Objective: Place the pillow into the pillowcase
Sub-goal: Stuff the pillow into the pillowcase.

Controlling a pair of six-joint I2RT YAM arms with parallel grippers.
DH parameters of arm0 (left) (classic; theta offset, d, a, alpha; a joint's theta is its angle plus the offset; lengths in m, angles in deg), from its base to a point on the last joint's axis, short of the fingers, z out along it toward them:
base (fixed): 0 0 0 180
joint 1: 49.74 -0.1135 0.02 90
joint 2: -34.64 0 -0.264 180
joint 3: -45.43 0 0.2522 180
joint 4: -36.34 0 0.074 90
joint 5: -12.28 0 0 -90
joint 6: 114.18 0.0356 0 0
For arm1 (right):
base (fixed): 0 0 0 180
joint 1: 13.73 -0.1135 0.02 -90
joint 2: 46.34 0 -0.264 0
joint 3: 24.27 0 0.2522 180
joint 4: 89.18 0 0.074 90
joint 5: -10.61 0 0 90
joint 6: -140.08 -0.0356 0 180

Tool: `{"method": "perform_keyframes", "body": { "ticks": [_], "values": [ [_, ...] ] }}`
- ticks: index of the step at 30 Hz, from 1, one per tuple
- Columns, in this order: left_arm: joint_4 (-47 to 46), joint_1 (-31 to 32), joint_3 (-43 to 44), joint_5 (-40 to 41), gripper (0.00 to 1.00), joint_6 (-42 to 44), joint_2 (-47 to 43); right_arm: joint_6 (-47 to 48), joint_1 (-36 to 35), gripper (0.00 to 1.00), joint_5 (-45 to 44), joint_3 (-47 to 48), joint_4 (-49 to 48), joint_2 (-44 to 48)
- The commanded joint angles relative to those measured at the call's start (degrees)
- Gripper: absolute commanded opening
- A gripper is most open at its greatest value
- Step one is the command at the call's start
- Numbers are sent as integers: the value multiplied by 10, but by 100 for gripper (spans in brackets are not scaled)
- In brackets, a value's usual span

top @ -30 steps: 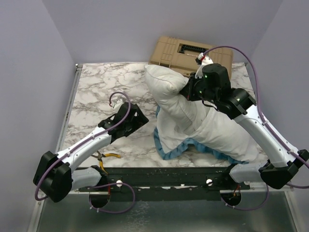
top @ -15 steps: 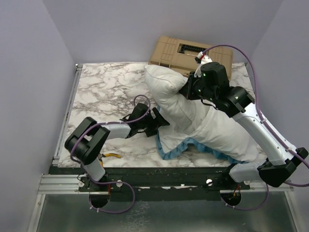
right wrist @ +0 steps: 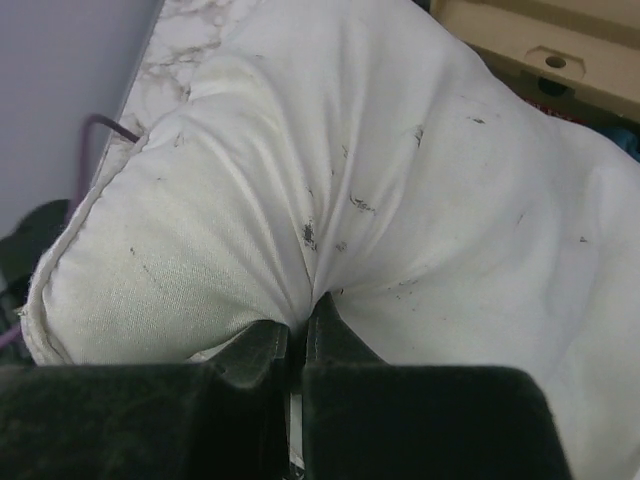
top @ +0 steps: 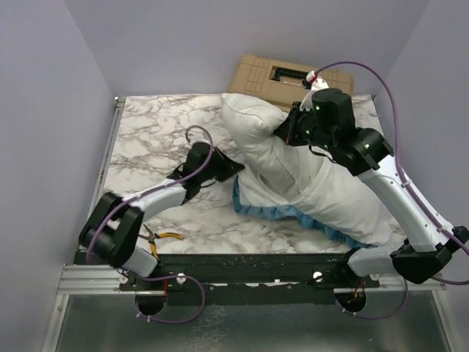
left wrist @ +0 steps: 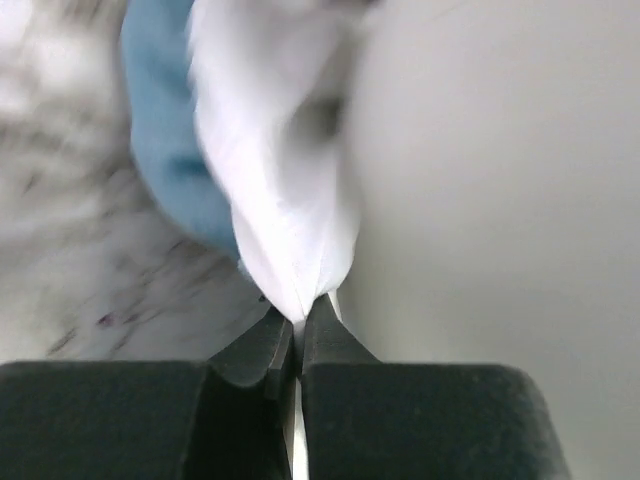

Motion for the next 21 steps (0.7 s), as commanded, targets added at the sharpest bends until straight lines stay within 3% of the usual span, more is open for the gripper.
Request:
{"method": "perform_keyframes", "body": {
  "ticks": [1, 6, 13, 15, 18, 21],
  "values": [
    [108, -36, 151, 104, 0, 101, -184, 20, 7, 0, 64, 74, -72, 8],
    [172, -50, 410, 73, 0, 172, -198, 18, 7, 0, 187, 123, -177, -24],
    [169, -44, 758, -37, 0, 117, -53, 34, 7, 0, 217, 180, -262, -73],
    [169, -39, 831, -60, 0, 101, -8, 40, 7, 0, 207, 143, -294, -62],
    [169, -30, 851, -96, 0, 82, 37, 16, 7, 0, 182, 16, -371, -15],
    [169, -15, 745, -89, 0, 90, 24, -15, 8, 0, 186, -113, -391, 26]
  ]
}}
